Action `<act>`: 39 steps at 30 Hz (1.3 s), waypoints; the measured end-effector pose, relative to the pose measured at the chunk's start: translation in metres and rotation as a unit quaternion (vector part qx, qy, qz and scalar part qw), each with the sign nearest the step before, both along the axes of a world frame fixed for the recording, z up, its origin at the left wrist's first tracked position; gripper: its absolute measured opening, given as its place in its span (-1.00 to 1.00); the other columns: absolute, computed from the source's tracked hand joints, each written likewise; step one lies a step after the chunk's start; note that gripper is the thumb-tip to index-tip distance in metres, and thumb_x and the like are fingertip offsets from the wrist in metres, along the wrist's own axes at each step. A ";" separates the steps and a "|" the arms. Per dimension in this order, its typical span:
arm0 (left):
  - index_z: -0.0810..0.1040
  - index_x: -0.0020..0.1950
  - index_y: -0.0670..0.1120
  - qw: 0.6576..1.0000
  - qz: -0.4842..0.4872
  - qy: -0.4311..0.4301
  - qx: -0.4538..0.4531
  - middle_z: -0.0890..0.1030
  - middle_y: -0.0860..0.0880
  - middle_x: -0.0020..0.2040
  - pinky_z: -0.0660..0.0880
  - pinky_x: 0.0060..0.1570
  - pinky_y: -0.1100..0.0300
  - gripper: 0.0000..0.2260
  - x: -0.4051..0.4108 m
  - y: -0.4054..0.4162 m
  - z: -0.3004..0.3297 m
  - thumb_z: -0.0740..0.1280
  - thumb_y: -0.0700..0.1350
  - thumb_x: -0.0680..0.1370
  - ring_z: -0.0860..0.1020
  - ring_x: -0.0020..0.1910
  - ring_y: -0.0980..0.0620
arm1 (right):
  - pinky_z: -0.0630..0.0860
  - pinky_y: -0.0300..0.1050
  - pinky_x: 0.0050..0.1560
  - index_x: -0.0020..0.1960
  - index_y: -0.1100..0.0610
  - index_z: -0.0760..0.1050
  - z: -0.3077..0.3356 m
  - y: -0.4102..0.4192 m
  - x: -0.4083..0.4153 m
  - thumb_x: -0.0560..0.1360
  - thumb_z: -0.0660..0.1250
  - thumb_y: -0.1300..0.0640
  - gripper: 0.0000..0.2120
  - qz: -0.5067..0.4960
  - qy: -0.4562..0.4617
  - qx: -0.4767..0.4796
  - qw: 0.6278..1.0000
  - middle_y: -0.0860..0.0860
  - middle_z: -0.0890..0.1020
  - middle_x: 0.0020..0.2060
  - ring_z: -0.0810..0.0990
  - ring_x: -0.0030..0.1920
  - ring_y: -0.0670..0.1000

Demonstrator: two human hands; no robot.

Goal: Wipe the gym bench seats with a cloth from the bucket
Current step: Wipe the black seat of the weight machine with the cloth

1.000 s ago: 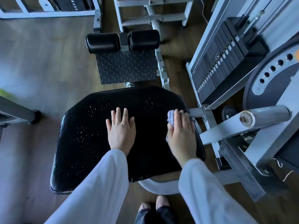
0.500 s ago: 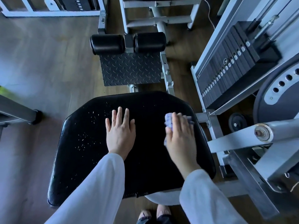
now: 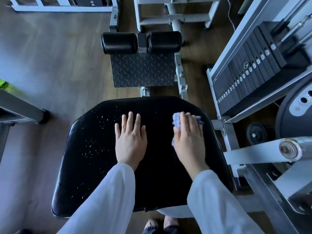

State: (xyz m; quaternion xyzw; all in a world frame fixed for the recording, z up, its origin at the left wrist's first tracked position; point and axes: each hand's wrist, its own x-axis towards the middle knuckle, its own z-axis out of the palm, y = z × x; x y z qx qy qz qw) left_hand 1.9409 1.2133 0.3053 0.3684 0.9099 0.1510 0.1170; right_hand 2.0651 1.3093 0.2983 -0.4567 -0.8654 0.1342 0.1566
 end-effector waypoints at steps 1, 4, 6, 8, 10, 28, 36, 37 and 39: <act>0.14 0.51 -0.04 1.000 0.001 0.000 0.007 0.09 -0.06 0.54 -0.15 0.47 0.00 -0.57 0.000 0.000 0.000 0.02 0.01 0.65 -0.04 0.53 -0.05 | 0.26 0.16 0.33 0.36 0.27 0.32 0.000 0.011 -0.001 0.53 0.09 0.09 -0.55 -0.032 0.001 -0.006 0.999 0.26 0.43 0.30 0.37 0.33 0.25; 0.15 0.50 -0.04 1.000 0.002 0.007 0.015 0.11 -0.07 0.53 -0.14 0.47 0.00 -0.58 0.001 0.000 -0.001 -0.01 0.01 0.65 -0.02 0.53 -0.06 | 0.15 0.17 0.37 0.40 0.27 0.25 0.000 0.046 -0.022 0.56 0.13 0.12 -0.56 -0.050 -0.017 -0.049 0.997 0.25 0.35 0.36 0.26 0.40 0.25; 0.15 0.51 -0.04 1.000 0.003 0.008 0.012 0.11 -0.07 0.53 -0.14 0.47 0.00 -0.58 0.001 0.000 -0.003 0.00 0.00 0.65 -0.02 0.53 -0.06 | 0.14 0.17 0.38 0.40 0.24 0.24 0.000 0.051 -0.042 0.55 0.04 0.05 -0.53 0.006 -0.030 -0.053 0.998 0.23 0.33 0.37 0.24 0.40 0.23; 0.16 0.50 -0.04 1.000 0.006 0.010 0.014 0.12 -0.07 0.53 -0.12 0.47 -0.01 -0.58 0.001 0.000 -0.003 -0.03 0.01 0.65 0.00 0.52 -0.07 | 0.14 0.16 0.38 0.39 0.23 0.27 0.001 0.036 -0.054 0.52 0.03 0.05 -0.51 0.083 -0.022 -0.058 0.995 0.23 0.34 0.37 0.25 0.40 0.23; 0.17 0.50 -0.05 1.000 0.007 0.012 0.018 0.13 -0.07 0.53 -0.10 0.47 -0.02 -0.57 0.001 0.000 -0.002 -0.04 0.01 0.64 0.02 0.52 -0.07 | 0.18 0.15 0.38 0.38 0.22 0.30 0.001 0.013 -0.050 0.51 0.03 0.02 -0.50 0.140 -0.001 -0.057 0.989 0.23 0.38 0.35 0.29 0.39 0.22; 0.12 0.51 -0.02 1.000 0.009 0.006 0.008 0.08 -0.04 0.54 -0.16 0.47 0.03 -0.58 0.001 0.001 0.000 0.00 -0.01 0.65 -0.05 0.53 -0.03 | 0.25 0.09 0.34 0.33 0.22 0.38 -0.004 0.019 -0.044 0.50 0.04 0.01 -0.52 0.131 0.038 -0.017 0.991 0.20 0.47 0.28 0.39 0.33 0.18; 0.13 0.51 -0.02 1.000 0.011 0.012 0.009 0.09 -0.04 0.54 -0.14 0.47 0.01 -0.58 0.002 0.001 -0.001 0.01 -0.01 0.64 -0.03 0.53 -0.04 | 0.07 0.08 0.40 0.41 0.20 0.25 -0.002 0.040 -0.076 0.56 0.11 0.05 -0.54 0.148 0.001 -0.067 0.987 0.18 0.32 0.39 0.21 0.42 0.17; 0.13 0.51 -0.02 1.000 0.013 0.010 0.011 0.09 -0.04 0.54 -0.14 0.47 0.02 -0.58 0.002 0.001 0.000 0.02 -0.02 0.64 -0.03 0.53 -0.03 | 0.05 0.05 0.41 0.42 0.19 0.23 -0.002 0.038 -0.072 0.57 0.14 0.07 -0.54 0.174 -0.004 -0.073 0.982 0.17 0.31 0.40 0.19 0.43 0.16; 0.14 0.51 -0.03 1.000 0.013 0.008 0.014 0.10 -0.04 0.53 -0.14 0.47 0.01 -0.58 0.002 0.002 0.000 0.02 -0.02 0.64 -0.03 0.53 -0.04 | 0.08 0.03 0.41 0.42 0.18 0.22 -0.004 0.040 -0.060 0.58 0.11 0.05 -0.55 0.184 -0.010 -0.064 0.981 0.17 0.32 0.39 0.21 0.43 0.14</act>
